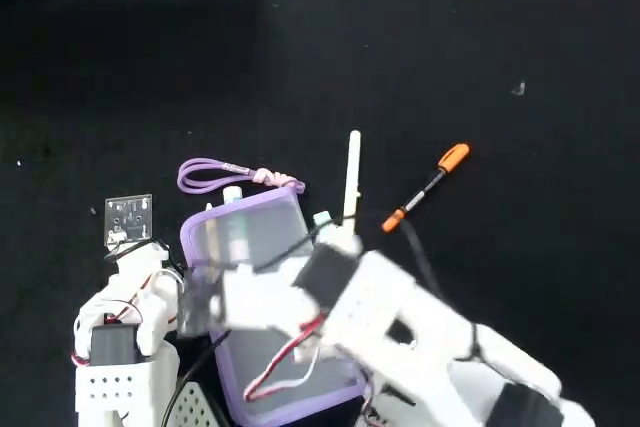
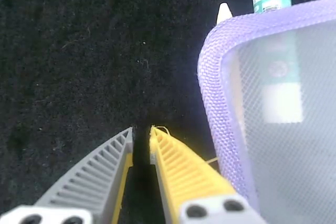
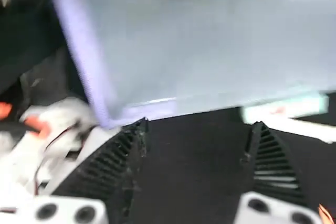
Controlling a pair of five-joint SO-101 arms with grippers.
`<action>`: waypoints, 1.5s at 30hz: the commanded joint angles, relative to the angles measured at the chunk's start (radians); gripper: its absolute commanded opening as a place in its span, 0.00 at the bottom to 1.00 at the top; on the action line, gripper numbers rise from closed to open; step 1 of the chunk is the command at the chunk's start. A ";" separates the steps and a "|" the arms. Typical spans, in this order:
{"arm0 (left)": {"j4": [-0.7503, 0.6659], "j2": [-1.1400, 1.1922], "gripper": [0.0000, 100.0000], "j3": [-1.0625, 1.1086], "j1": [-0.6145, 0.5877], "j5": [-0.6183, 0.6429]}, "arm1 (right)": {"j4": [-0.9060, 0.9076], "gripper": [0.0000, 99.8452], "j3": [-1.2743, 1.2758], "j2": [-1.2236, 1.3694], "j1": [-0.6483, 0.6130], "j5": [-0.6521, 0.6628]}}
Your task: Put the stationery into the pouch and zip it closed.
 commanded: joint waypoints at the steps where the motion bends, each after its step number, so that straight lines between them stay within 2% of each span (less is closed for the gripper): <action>1: 0.003 -0.002 0.07 0.024 0.004 -0.006 | 0.023 0.29 -0.154 -0.105 0.189 0.009; 5: 0.003 -0.002 0.07 0.024 0.004 -0.006 | -0.044 0.29 -0.315 -0.203 0.384 0.003; 8: 0.003 -0.002 0.07 0.024 0.010 -0.006 | -0.106 0.29 -0.358 -0.280 0.480 0.002; 10: 0.003 -0.002 0.07 0.024 0.012 -0.006 | -0.140 0.29 -0.354 -0.332 0.509 -0.002; 13: 0.003 -0.002 0.07 0.024 0.021 -0.006 | -0.196 0.29 -0.323 -0.404 0.520 -0.087; 19: 0.005 -0.003 0.07 0.019 0.259 -0.011 | -0.299 0.29 -0.231 -0.487 0.522 -0.259; 24: 0.005 -0.005 0.07 -0.065 0.355 -0.005 | -0.308 0.29 -0.163 -0.493 0.526 -0.302; 30: 0.012 -0.005 0.07 -0.277 0.358 -0.009 | -0.344 0.29 -0.131 -0.496 0.677 -0.304; 34: 0.028 -0.005 0.07 -0.375 0.383 -0.006 | -0.440 0.29 -0.065 -0.496 0.790 -0.374; 38: 0.117 -0.005 0.07 -0.403 0.529 -0.006 | -0.523 0.29 -0.013 -0.490 0.867 -0.404; 45: 0.092 -0.005 0.07 -0.335 0.816 -0.011 | -0.545 0.29 0.001 -0.490 0.891 -0.414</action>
